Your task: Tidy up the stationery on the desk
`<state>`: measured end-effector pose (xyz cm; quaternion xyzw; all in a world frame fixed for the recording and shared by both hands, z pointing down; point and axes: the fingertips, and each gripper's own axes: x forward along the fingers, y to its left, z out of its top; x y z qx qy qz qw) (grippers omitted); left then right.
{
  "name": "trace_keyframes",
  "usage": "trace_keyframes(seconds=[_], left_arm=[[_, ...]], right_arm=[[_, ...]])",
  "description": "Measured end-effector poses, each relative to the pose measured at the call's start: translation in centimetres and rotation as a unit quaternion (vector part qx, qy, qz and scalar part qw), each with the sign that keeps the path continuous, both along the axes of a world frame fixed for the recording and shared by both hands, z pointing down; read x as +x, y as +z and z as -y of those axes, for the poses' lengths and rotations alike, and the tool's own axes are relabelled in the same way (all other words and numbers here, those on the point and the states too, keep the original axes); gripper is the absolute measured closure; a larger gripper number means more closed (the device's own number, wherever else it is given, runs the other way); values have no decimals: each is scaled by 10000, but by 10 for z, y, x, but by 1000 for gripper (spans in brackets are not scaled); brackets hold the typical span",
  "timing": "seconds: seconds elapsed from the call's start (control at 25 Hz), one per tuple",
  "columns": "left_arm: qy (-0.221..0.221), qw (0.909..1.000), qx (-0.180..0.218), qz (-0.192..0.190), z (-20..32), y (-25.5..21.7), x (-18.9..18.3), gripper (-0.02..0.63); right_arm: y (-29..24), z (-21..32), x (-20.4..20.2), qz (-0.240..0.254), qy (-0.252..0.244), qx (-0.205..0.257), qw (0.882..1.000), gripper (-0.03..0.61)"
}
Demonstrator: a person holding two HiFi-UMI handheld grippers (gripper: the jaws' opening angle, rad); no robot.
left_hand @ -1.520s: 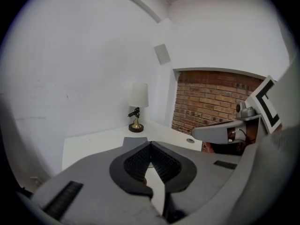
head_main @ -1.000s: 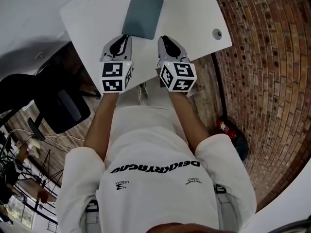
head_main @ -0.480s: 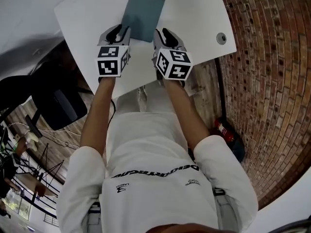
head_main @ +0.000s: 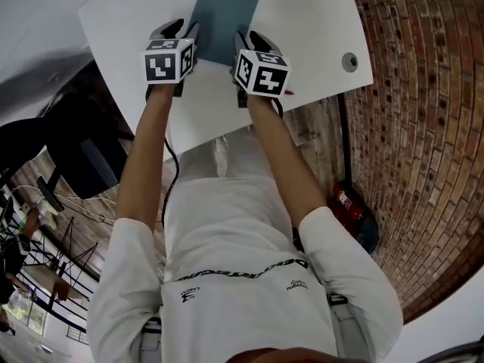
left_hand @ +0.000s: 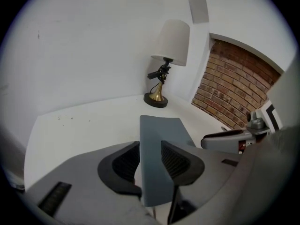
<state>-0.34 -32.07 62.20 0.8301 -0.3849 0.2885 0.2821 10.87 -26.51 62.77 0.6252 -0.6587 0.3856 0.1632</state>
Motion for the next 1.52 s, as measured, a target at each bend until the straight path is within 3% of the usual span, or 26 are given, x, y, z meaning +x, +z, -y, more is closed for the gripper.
trace_keyframes(seconds=[0.44, 0.8, 0.92, 1.24, 1.52], left_arm=[[223, 9980, -586, -20, 19, 43, 14, 472], [380, 9942, -975, -233, 17, 50, 19, 474], [480, 9937, -1003, -131, 15, 51, 20, 475], [346, 9937, -1063, -36, 4, 48, 16, 482], [-36, 9929, -1184, -85, -18, 47, 6, 485]], right_arm=[[32, 15, 12, 168, 277, -458, 9984, 439], [45, 19, 7, 249, 56, -732, 9970, 440], [46, 20, 6, 218, -59, -761, 9968, 446], [42, 19, 5, 103, -308, -766, 9965, 460], [38, 13, 1, 123, -746, -743, 9944, 471]])
